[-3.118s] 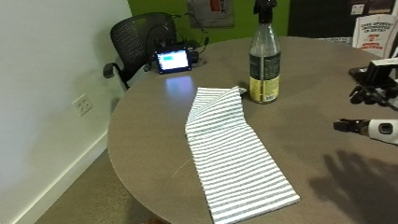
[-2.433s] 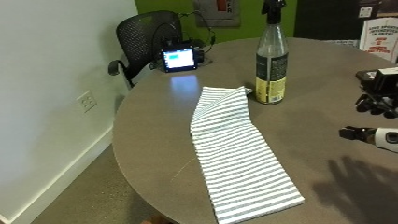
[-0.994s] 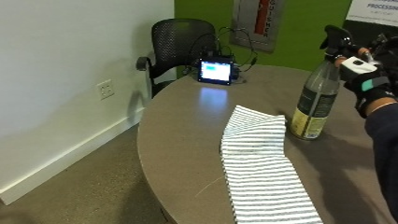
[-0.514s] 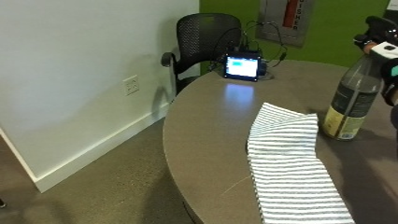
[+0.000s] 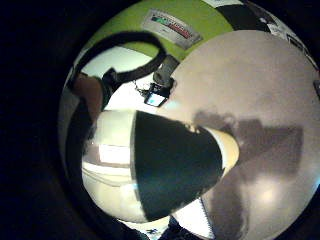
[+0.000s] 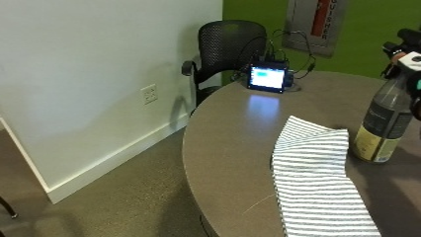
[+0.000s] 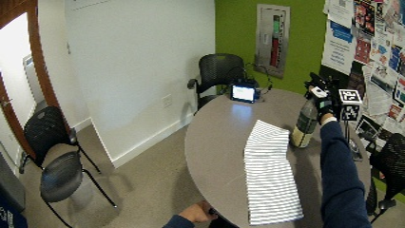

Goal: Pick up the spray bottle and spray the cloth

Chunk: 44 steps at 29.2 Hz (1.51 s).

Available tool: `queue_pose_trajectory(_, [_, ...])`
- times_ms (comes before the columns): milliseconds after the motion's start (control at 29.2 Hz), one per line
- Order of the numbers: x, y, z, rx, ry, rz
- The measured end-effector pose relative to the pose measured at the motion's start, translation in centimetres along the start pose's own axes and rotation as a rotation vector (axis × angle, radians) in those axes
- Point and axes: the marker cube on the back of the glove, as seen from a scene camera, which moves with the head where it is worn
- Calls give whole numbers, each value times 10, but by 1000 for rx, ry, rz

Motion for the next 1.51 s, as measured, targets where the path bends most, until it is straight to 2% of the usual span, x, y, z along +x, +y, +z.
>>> queue_pose_trajectory(206, [-8, 25, -3, 84, -6, -43])
queue_pose_trajectory(343, [-29, 32, -11, 81, -33, -118])
queue_pose_trajectory(617, [-97, 88, -14, -102, 56, -372])
queue_pose_trajectory(822, [-128, 140, -11, -209, 186, -481])
queue_pose_trajectory(994, [-136, 169, -13, -287, 287, -525])
queue_pose_trajectory(1199, [-145, 205, -7, -426, 578, -578])
queue_pose_trajectory(1508, [-136, 245, 14, -618, 862, -513])
